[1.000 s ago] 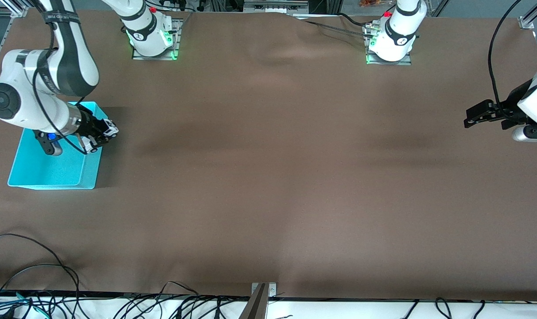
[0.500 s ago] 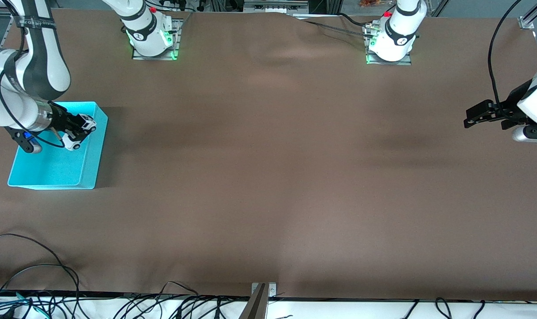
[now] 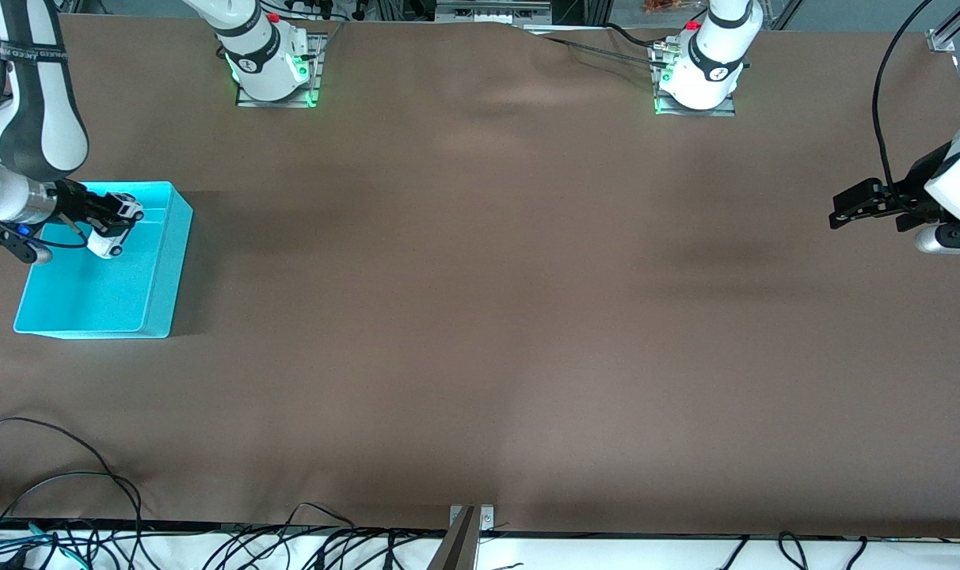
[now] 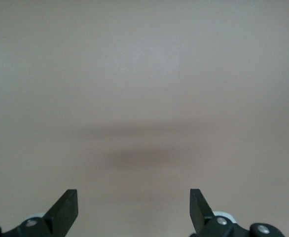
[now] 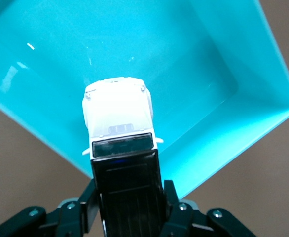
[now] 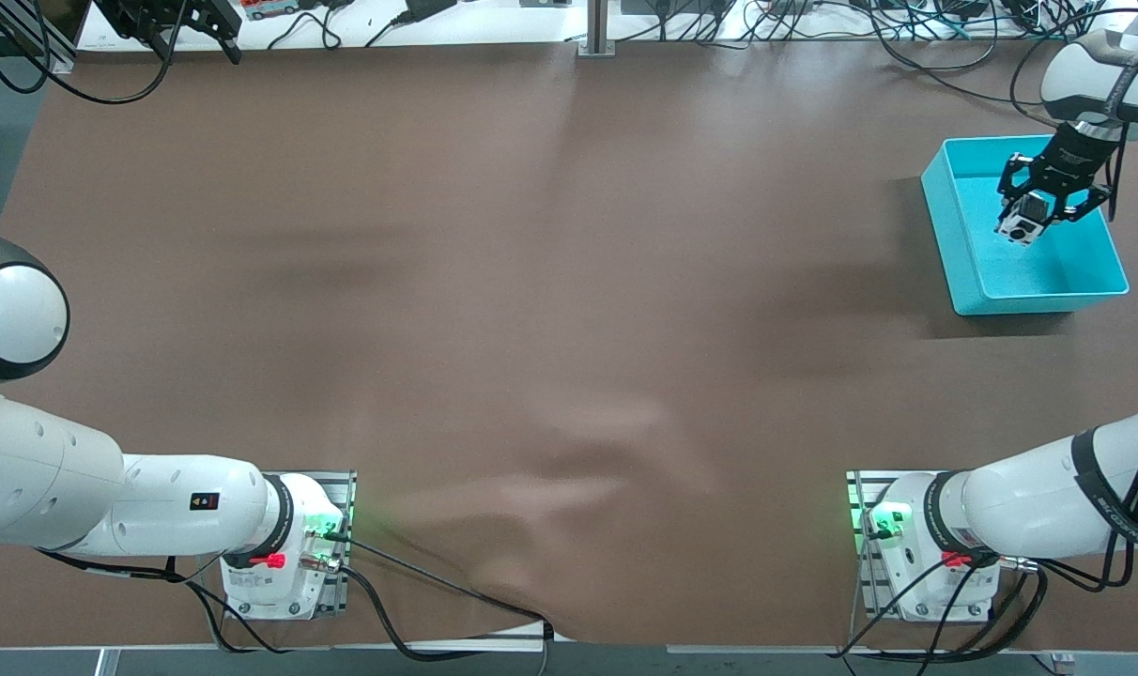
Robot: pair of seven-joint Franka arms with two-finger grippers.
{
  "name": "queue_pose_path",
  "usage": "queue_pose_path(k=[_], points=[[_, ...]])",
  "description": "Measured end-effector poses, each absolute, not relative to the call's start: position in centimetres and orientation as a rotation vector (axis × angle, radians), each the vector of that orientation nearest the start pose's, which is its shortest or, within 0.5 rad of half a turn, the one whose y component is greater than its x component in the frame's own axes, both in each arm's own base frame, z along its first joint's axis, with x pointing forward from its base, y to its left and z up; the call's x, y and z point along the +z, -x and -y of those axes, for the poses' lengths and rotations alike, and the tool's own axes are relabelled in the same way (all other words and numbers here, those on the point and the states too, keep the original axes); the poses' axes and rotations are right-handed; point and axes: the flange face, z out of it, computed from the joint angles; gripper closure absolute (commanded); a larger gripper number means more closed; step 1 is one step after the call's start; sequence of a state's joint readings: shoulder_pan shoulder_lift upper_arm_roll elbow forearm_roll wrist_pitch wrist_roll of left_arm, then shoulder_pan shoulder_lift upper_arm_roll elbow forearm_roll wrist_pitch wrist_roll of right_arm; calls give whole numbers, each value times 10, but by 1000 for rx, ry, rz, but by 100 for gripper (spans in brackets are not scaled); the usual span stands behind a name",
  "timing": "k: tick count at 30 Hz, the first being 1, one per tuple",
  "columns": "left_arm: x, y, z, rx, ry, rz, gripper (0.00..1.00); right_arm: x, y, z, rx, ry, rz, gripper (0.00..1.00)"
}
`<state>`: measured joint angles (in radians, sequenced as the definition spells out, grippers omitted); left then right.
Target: Wind and store white jeep toy
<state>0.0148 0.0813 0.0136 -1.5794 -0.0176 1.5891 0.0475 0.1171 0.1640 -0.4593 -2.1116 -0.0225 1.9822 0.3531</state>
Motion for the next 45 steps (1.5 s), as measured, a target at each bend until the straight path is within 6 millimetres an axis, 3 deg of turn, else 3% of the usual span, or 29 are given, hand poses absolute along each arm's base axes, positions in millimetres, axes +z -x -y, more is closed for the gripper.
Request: queue_pose_path(k=[6,19,45], points=[[576,-578,-14,112,3159,-29,0,315,-495,202,418,3039,-1026,100],[575,-578,-14,113,3159,-29,0,256,-497,215,412,3128,-912,100],[575,-578,-14,114,3159,-29,0,202,-465,265,482,3169,-851,100]])
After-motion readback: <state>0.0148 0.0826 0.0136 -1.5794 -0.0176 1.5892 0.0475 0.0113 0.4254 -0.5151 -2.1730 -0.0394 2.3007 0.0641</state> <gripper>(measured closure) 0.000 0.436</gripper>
